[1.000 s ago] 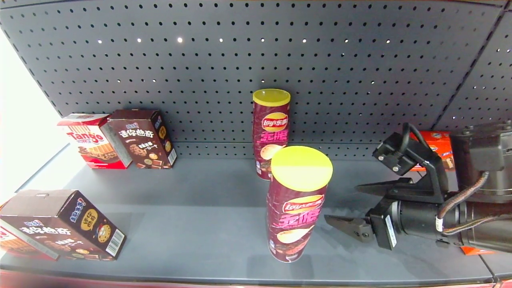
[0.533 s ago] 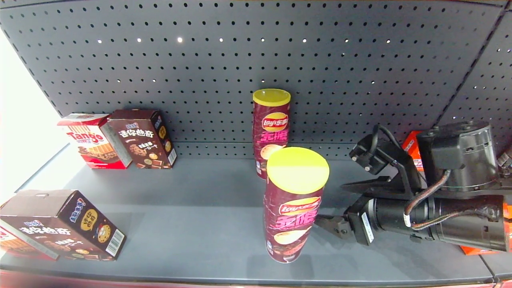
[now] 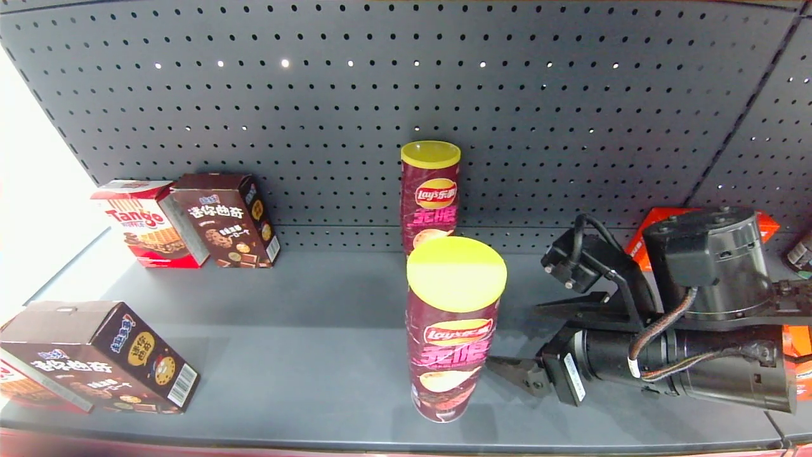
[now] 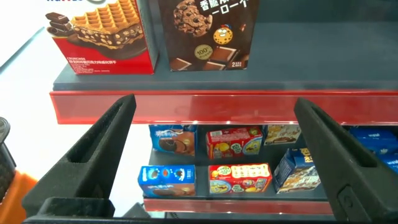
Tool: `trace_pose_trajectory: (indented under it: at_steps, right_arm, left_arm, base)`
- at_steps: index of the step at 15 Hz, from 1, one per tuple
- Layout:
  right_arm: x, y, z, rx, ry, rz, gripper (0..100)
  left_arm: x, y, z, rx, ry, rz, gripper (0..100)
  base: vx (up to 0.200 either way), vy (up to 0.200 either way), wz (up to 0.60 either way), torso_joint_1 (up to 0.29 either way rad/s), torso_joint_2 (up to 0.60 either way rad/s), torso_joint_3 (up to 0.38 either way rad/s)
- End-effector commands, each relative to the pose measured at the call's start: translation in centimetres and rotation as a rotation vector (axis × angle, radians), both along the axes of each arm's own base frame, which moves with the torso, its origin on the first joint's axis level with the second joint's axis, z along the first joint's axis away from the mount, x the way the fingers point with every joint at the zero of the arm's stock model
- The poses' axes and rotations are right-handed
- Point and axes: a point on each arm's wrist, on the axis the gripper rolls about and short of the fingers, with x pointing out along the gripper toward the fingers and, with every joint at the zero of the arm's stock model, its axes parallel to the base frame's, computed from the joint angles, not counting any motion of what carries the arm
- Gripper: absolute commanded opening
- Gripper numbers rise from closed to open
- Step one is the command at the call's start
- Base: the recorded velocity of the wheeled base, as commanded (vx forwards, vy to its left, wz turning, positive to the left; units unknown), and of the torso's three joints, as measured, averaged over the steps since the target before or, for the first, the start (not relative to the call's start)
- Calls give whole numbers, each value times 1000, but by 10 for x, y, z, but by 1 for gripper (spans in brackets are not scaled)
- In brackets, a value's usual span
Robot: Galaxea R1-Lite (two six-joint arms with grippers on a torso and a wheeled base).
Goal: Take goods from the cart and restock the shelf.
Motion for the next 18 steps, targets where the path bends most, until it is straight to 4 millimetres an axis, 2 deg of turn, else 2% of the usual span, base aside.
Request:
trace_pose_trajectory:
  at_steps: [1, 12, 18]
  right_arm:
    - [0, -1, 2, 5, -6, -3, 100]
    - [-7, 7, -1, -2, 2, 39, 100]
    - [-10, -3, 3, 14, -9, 15, 100]
  left_arm:
    - [0, 0, 0, 0, 2, -3, 100]
    - [0, 0, 0, 0, 2, 0, 100]
    - [0, 0, 0, 0, 2, 0, 100]
  base:
    - [0, 0, 0, 0, 0, 0]
    - [0, 0, 0, 0, 0, 0]
    - [0, 0, 0, 0, 0, 0]
